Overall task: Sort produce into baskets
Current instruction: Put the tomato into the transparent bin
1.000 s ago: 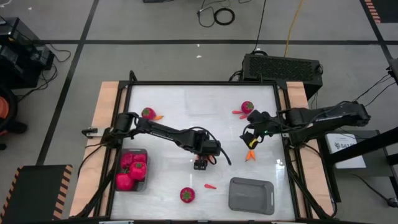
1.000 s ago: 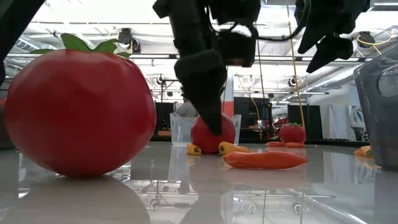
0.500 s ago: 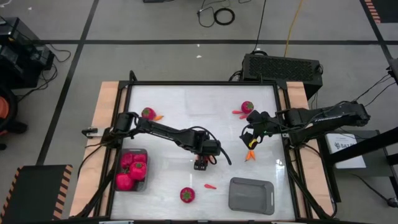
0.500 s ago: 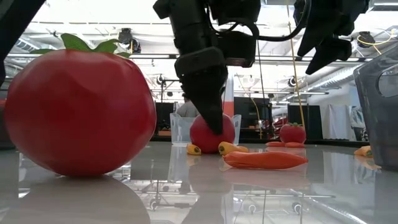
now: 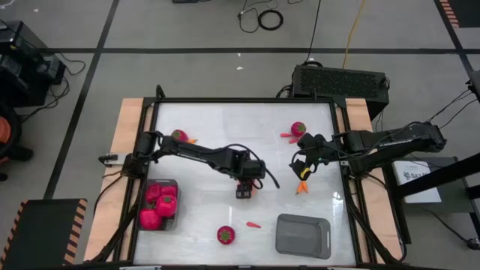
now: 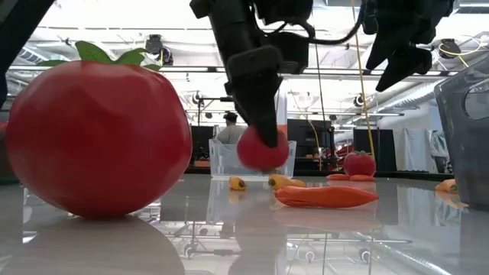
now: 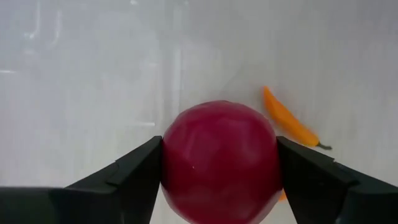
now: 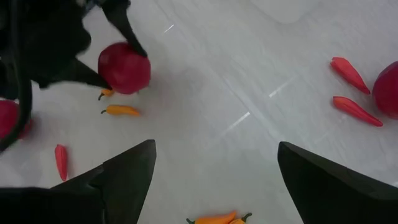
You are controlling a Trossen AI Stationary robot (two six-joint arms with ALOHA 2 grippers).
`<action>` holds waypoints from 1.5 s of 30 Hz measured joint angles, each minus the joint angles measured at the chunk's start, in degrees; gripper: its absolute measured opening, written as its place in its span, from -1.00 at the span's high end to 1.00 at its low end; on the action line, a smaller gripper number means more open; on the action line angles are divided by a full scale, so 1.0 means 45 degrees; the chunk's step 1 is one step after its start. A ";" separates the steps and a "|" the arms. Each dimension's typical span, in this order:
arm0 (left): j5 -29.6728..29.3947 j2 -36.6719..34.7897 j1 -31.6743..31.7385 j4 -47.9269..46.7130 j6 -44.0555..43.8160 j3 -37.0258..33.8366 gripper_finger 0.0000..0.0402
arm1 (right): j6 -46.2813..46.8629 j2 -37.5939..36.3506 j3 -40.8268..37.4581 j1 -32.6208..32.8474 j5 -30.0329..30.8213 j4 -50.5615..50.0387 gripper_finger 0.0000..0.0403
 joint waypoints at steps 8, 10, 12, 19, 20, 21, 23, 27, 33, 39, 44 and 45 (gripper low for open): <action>-0.0581 -0.1730 0.1148 -0.0014 -0.0005 -0.0005 -0.40 | 0.0033 0.0000 0.0000 0.0010 -0.0114 -0.0028 -0.63; -0.0838 -0.2199 0.1589 0.0118 -0.0137 -0.0005 -0.40 | 0.0063 0.0000 0.0000 0.0010 -0.0109 -0.0029 -0.63; -0.1082 -0.2709 0.2085 0.0157 -0.0438 -0.0005 -0.40 | 0.0077 0.0000 0.0000 0.0010 -0.0109 -0.0028 -0.63; -0.1637 -0.3650 0.3993 0.0452 -0.1100 0.0000 -0.40 | 0.0257 0.0000 0.0000 0.0010 -0.0109 -0.0004 -0.63; -0.1640 -0.3658 0.4306 0.0425 -0.1113 0.0000 -0.40 | 0.0253 0.0000 0.0000 0.0010 -0.0109 -0.0004 -0.63; -0.1646 -0.3641 0.4620 0.0401 -0.1225 0.0000 -0.40 | 0.0249 -0.0005 0.0000 0.0010 -0.0108 -0.0003 -0.63; -0.1649 -0.3571 0.5218 0.0384 -0.1546 0.0000 -0.40 | 0.0233 0.0000 0.0000 0.0015 -0.0103 -0.0009 -0.63; -0.1475 -0.3408 0.6258 0.0739 -0.2175 0.0000 -0.40 | 0.0014 0.0000 0.0003 0.0015 -0.0031 0.0001 -0.63; -0.0774 -0.2935 0.7072 0.0587 -0.2965 -0.0015 -0.40 | -0.0224 -0.0005 0.0005 0.0015 0.0046 -0.0004 -0.63; -0.0309 -0.2264 0.6960 0.0194 -0.3055 -0.0005 -0.40 | -0.0393 0.0000 0.0005 0.0000 0.0396 -0.0004 -0.63; -0.0226 -0.1827 0.6967 -0.0173 -0.3104 -0.0005 -0.43 | -0.0481 -0.0005 0.0010 0.0000 0.0406 0.0003 -0.63; -0.0236 -0.1822 0.6939 -0.0222 -0.3109 -0.0005 -0.45 | -0.0497 -0.0005 0.0010 0.0000 0.0406 -0.0001 -0.63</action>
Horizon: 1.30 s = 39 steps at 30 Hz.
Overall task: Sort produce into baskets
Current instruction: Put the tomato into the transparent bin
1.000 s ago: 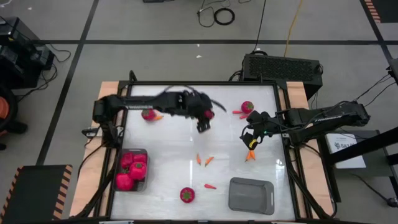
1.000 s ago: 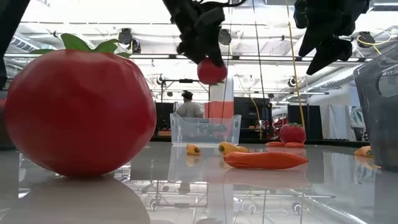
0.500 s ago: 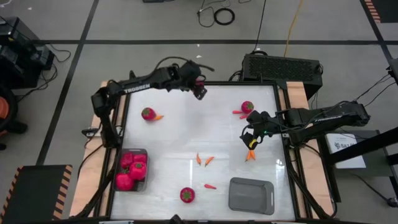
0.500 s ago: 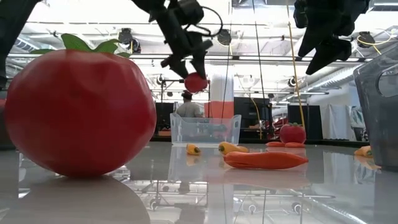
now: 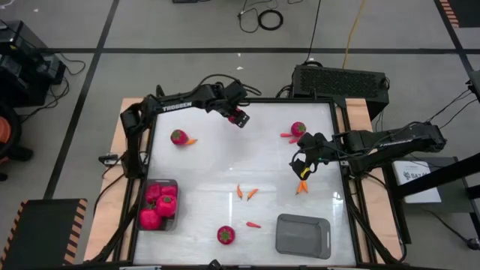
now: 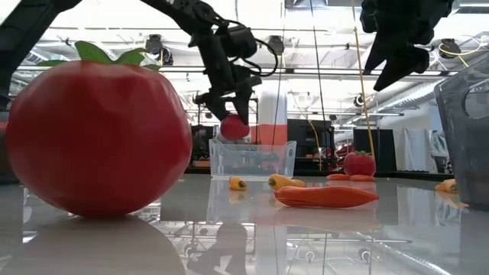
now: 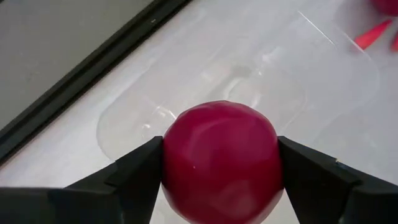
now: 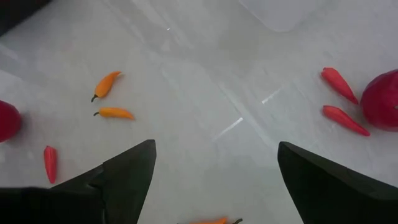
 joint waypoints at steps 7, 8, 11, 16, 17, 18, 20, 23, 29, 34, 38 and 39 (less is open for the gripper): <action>-0.0383 -0.0010 -0.0180 -0.0132 0.0005 0.0000 -0.65 | -0.0071 0.0000 0.0000 0.0000 -0.0005 0.0007 -0.63; -0.0408 -0.0010 -0.0176 -0.0132 0.0005 0.0000 -0.67 | -0.0071 0.0000 0.0000 0.0000 -0.0005 0.0005 -0.63; -0.0411 -0.0010 -0.0232 -0.0215 0.0002 0.0000 -0.71 | -0.0071 0.0000 0.0000 -0.0004 -0.0010 0.0007 -0.63; -0.0413 -0.0010 -0.0283 -0.0316 0.0000 0.0000 -0.72 | 0.0031 0.0000 0.0000 -0.0005 -0.0085 0.0007 -0.63; -0.0413 -0.0010 -0.0295 -0.0384 0.0000 0.0000 -0.72 | 0.0033 0.0000 0.0000 -0.0005 -0.0092 0.0007 -0.63; -0.0413 -0.0010 -0.0302 -0.0509 0.0000 0.0000 -0.72 | 0.0045 0.0000 0.0000 -0.0003 -0.0099 0.0007 -0.63; -0.0409 -0.0064 -0.0307 -0.0990 0.0000 0.0000 -0.72 | 0.0167 0.0000 0.0000 0.0000 -0.0107 0.0002 -0.63; -0.0413 -0.0429 -0.0302 -0.2419 0.0107 0.0160 -0.72 | 0.0259 0.0000 0.0000 0.0005 -0.0148 0.0002 -0.63; -0.1005 -0.1953 -0.0574 -0.5397 0.0343 0.0228 -0.72 | 0.0259 0.0000 0.0000 0.0010 -0.0180 0.0028 -0.63; -0.1530 -0.3602 -0.0250 -0.6463 -0.0954 -0.0030 -0.72 | 0.0259 0.0000 0.0000 0.0010 -0.0175 0.0147 -0.63; -0.1503 -0.4857 0.0473 -0.6831 -0.2282 -0.1430 -0.72 | 0.0259 0.0000 0.0000 0.0010 -0.0175 0.0390 -0.63; -0.1477 -0.5177 0.0684 -0.6892 -0.2557 -0.2003 -0.72 | 0.0259 0.0000 0.0000 0.0010 -0.0175 0.0419 -0.63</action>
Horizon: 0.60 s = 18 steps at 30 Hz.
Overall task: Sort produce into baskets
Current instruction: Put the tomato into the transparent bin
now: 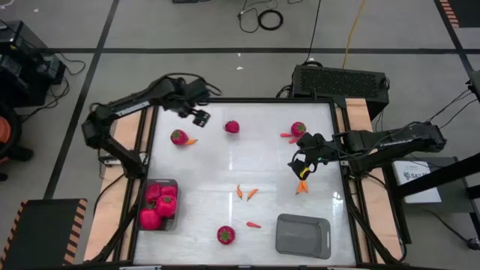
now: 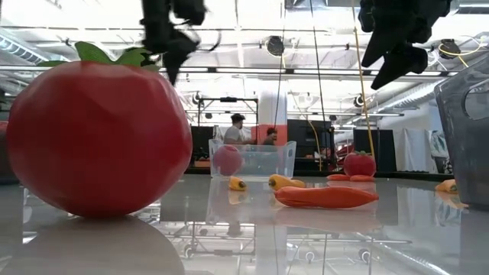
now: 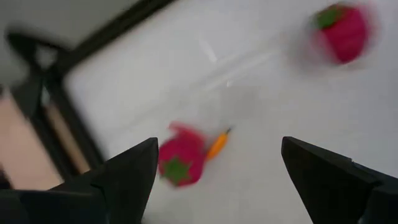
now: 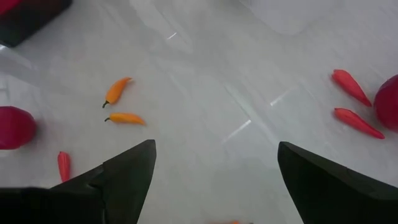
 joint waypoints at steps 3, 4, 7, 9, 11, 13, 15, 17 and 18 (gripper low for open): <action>0.0423 -0.0831 0.0499 0.0239 -0.0566 -0.1911 -0.72 | 0.0005 0.0000 0.0000 0.0003 0.0000 0.0062 -0.63; 0.0604 -0.1054 0.0578 0.0432 -0.0702 -0.2513 -0.72 | 0.0005 0.0000 0.0000 0.0005 0.0002 0.0057 -0.63; 0.0930 -0.1460 0.0693 0.1125 -0.0770 -0.4032 -0.72 | -0.0084 0.0000 0.0000 0.0003 0.0005 0.0081 -0.63; 0.1025 -0.1457 0.0707 0.1570 -0.0767 -0.4744 -0.72 | -0.0168 0.0000 0.0000 0.0000 0.0006 0.0190 -0.63; 0.1024 -0.1439 0.0736 0.1987 -0.0765 -0.5350 -0.72 | -0.0220 0.0000 0.0000 0.0000 0.0010 0.0268 -0.63; 0.1049 -0.1452 0.0790 0.2729 -0.0760 -0.5929 -0.72 | -0.0238 0.0000 0.0000 0.0000 0.0015 0.0360 -0.63; 0.1049 -0.1428 0.0887 0.3219 -0.0760 -0.6461 -0.72 | -0.0238 0.0000 0.0000 -0.0010 0.0018 0.0369 -0.63; 0.1021 -0.1443 0.1014 0.3485 -0.0744 -0.6876 -0.72 | -0.0236 0.0000 0.0000 -0.0010 0.0018 0.0375 -0.63; 0.1010 -0.1443 0.1076 0.3668 -0.0718 -0.7071 -0.72 | -0.0225 0.0000 0.0000 -0.0010 0.0019 0.0375 -0.63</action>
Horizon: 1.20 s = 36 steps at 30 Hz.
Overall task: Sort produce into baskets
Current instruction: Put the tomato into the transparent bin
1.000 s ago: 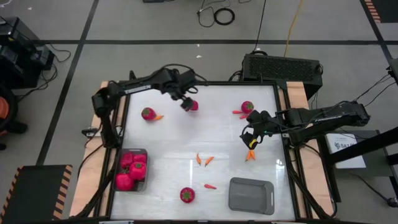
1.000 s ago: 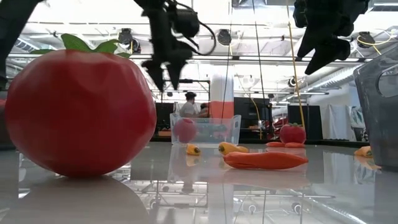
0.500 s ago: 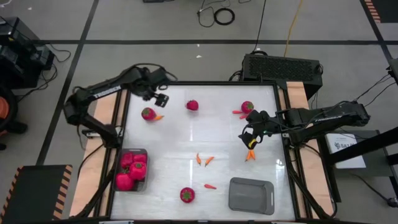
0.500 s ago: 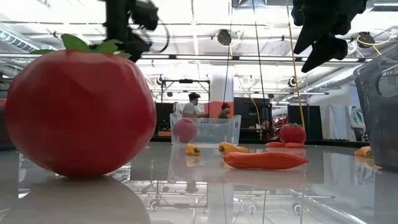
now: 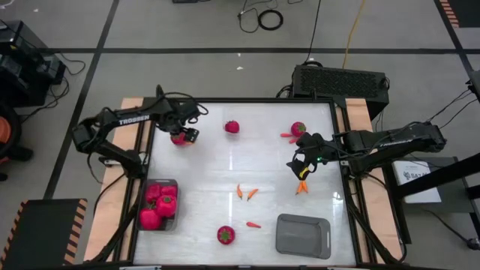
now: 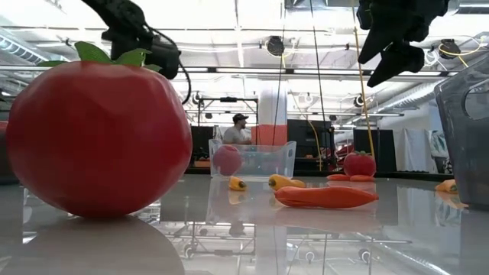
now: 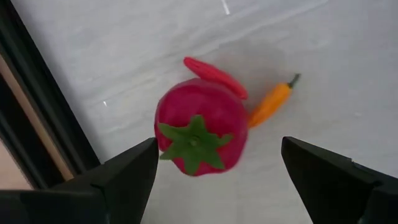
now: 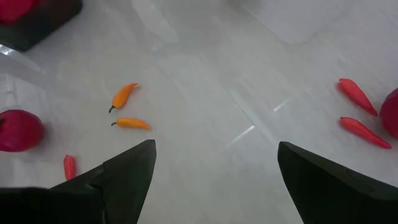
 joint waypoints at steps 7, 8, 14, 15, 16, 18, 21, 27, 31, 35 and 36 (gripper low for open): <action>-0.0453 0.0000 0.0231 0.0889 0.0006 -0.1358 -0.72 | 0.0230 0.0000 0.0000 0.0000 -0.0005 0.0000 -0.63; -0.0539 0.0000 0.0231 0.1000 0.0001 -0.1532 -0.72 | 0.0253 0.0000 0.0000 0.0000 -0.0005 0.0000 -0.63; -0.0641 0.0000 0.0231 0.2408 -0.0013 -0.2334 -0.72 | 0.0273 0.0000 0.0000 0.0000 -0.0005 0.0000 -0.63; -0.0660 0.0000 0.0231 0.2548 -0.0009 -0.2397 -0.72 | 0.0273 0.0000 0.0000 0.0000 -0.0005 0.0000 -0.63; -0.0679 0.0000 0.0231 0.2697 0.0011 -0.2437 -0.72 | 0.0282 0.0000 0.0000 0.0000 -0.0005 0.0000 -0.63; -0.0692 0.0000 0.0231 0.3020 0.0186 -0.2530 -0.72 | 0.0427 0.0000 0.0000 -0.0005 -0.0005 0.0000 -0.63; -0.0689 -0.0005 0.0231 0.3317 0.0400 -0.2706 -0.72 | 0.0468 0.0000 0.0000 -0.0005 -0.0005 0.0019 -0.63; -0.0253 -0.0005 0.0231 0.3871 0.0399 -0.3178 -0.72 | 0.0468 0.0000 0.0000 -0.0005 -0.0005 0.0024 -0.63; -0.0233 -0.0005 0.0231 0.3874 0.0399 -0.3230 -0.70 | 0.0468 0.0000 0.0000 -0.0005 -0.0005 0.0028 -0.63; -0.0233 -0.0005 0.0231 0.3871 0.0381 -0.3230 -0.58 | 0.0468 0.0000 0.0000 -0.0005 -0.0007 0.0029 -0.63; -0.0233 -0.0005 0.0231 0.3869 0.0380 -0.3230 -0.54 | 0.0468 0.0000 0.0000 -0.0005 -0.0005 0.0027 -0.63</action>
